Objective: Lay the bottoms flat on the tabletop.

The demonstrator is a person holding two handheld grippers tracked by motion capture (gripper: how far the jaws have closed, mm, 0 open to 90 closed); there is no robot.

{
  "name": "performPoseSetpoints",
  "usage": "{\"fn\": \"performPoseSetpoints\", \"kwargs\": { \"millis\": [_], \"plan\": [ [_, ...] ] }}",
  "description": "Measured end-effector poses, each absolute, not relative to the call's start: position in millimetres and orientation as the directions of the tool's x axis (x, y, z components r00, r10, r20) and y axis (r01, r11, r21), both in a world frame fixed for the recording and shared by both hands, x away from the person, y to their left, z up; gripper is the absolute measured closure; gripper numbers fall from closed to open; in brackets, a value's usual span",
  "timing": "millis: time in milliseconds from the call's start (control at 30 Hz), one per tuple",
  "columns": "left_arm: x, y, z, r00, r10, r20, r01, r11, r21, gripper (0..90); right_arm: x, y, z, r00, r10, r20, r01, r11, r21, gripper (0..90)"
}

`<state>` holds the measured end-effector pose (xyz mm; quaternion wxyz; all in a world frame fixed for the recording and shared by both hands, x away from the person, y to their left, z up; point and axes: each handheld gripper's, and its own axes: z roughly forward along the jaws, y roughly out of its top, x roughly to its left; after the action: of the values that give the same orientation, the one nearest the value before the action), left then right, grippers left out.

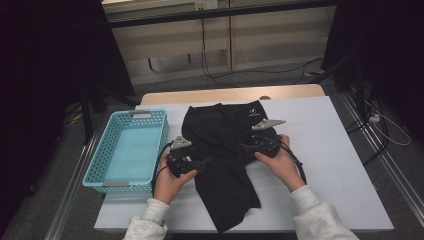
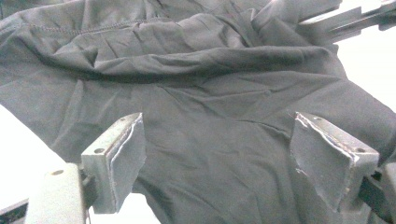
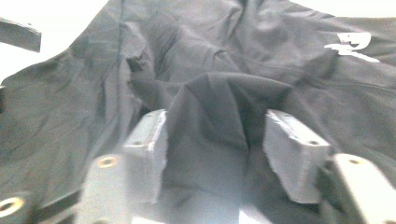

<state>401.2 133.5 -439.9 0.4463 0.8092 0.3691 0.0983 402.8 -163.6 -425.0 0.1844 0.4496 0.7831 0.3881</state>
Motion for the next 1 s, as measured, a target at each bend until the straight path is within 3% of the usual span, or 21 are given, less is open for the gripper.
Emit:
{"fn": "performPoseSetpoints", "kwargs": {
  "millis": [267, 533, 700, 1000],
  "plan": [
    [399, 132, -439, 0.702, 0.691, -0.174, 0.511, -0.318, 0.799, 18.8, 370, -189, -429, -0.524, 0.85, 0.064, 0.566, 0.291, 0.771, 35.9],
    [399, 131, -441, 0.705, 0.688, -0.172, 0.515, -0.331, 0.79, 18.8, 378, -180, -459, -0.561, 0.827, -0.001, 0.595, 0.404, 0.695, 54.6],
    [399, 131, -440, 0.708, 0.685, -0.169, 0.509, -0.33, 0.795, 18.8, 380, -173, -458, -0.587, 0.809, 0.035, 0.569, 0.381, 0.729, 85.9],
    [397, 120, -444, 0.729, 0.664, -0.165, 0.504, -0.358, 0.786, 19.1, 367, -187, -423, -0.585, 0.809, 0.058, 0.518, 0.317, 0.794, 88.7]
  ]
}}
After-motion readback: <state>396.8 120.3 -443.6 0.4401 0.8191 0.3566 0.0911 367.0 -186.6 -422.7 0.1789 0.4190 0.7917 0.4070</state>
